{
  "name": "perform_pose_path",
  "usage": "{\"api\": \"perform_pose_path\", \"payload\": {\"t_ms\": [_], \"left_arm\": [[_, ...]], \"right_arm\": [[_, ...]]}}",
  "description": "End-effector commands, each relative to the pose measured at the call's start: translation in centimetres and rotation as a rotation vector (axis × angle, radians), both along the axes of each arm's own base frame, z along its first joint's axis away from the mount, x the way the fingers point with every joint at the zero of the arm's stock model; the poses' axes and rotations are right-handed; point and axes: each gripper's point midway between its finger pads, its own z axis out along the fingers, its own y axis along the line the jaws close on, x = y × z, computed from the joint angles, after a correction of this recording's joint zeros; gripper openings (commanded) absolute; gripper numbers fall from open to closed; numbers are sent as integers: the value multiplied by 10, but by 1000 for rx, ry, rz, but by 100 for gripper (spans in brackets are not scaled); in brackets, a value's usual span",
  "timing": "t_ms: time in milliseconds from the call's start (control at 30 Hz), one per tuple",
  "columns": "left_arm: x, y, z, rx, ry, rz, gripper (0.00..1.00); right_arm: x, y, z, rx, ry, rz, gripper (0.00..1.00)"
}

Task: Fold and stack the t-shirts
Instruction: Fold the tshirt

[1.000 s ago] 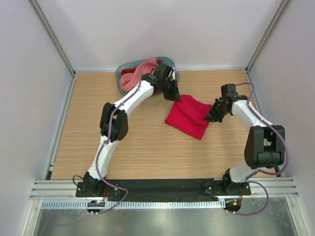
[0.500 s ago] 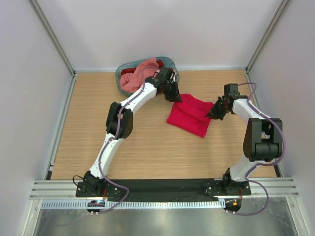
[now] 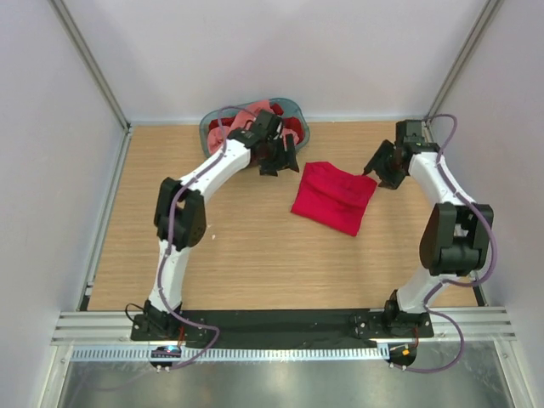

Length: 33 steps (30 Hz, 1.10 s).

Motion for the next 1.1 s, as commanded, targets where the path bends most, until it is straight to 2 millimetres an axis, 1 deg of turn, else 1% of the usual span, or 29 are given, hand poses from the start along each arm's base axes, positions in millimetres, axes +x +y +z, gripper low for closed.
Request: {"api": "perform_pose_path", "payload": {"t_ms": [0, 33, 67, 100, 133, 167, 200, 233, 267, 333, 367, 433, 467, 500, 567, 600, 667, 700, 767, 800, 833, 867, 900, 933, 967, 1000, 1033, 1067], "left_arm": [[-25, 15, 54, -22, -84, -45, 70], [-38, 16, 72, -50, -97, -66, 68], [-45, 18, 72, -56, -92, -77, 67], [-61, 22, 74, -60, -82, -96, 66], [-66, 25, 62, -43, -56, -97, 65], [-77, 26, 72, -59, -64, -114, 65], [-85, 30, 72, -60, -50, -121, 65], [-98, 36, 58, -44, -9, -131, 64], [-107, 40, 69, -56, -25, -139, 64], [-121, 47, 68, -55, -10, -146, 64], [-132, 54, 68, -54, -6, -147, 64], [-141, 60, 69, -53, -3, -147, 64], [-148, 64, 65, -43, 9, -152, 64], [-151, 68, 71, -44, -4, -154, 64], [-159, 73, 68, -30, 9, -158, 64], [-161, 76, 70, -24, 2, -161, 64], [-165, 80, 71, -15, 4, -162, 64], [-166, 82, 74, -15, -8, -162, 64], [-169, 84, 77, -15, -7, -159, 64], [-170, 85, 77, -14, -10, -159, 64], [-169, 86, 79, -12, -16, -156, 64], [-171, 86, 80, -13, -14, -158, 64], [-171, 87, 81, -12, -15, -158, 64], [-172, 87, 82, -12, -15, -160, 64], [-172, 87, 83, -11, -17, -157, 64], [-174, 89, 84, -10, -12, -158, 64], [-176, 89, 85, -16, -10, -154, 64], [-178, 89, 84, -19, -6, -155, 64]], "right_arm": [[-42, 33, 24, -119, 44, 112, 64], [-47, 43, 29, -118, 32, 112, 64], [-54, 70, 27, -96, 33, 126, 63], [-62, 81, 22, -98, 49, 133, 63], [-65, 89, 19, -104, 56, 133, 63], [-70, 102, 14, -117, 66, 119, 63], [-75, 106, 6, -125, 87, 110, 62], [-77, 112, 1, -125, 94, 103, 62], [-75, 116, -4, -128, 93, 100, 61], [-72, 121, -10, -167, 82, 79, 60], [-67, 122, -18, -176, 89, 72, 59], [-59, 122, -21, -201, 77, 68, 59], [-55, 122, -24, -216, 76, 73, 59], [-50, 122, -29, -232, 75, 85, 59], [-44, 124, -34, -244, 75, 100, 58], [-37, 124, -37, -260, 76, 106, 58], [-33, 124, -39, -274, 74, 113, 58], [-26, 125, -39, -277, 64, 110, 58], [-20, 124, -40, -299, 56, 118, 58], [-13, 125, -36, -303, 39, 116, 58], [-7, 119, -43, -315, 56, 117, 58], [-2, 116, -45, -323, 57, 112, 58], [13, 114, -36, -327, 28, 105, 59], [22, 106, -45, -344, 50, 100, 59], [36, 91, -42, -342, 47, 83, 59], [59, 87, -27, -341, -7, 78, 59], [76, 81, -33, -361, -19, 84, 59], [101, 72, -18, -367, -65, 109, 59]]}}
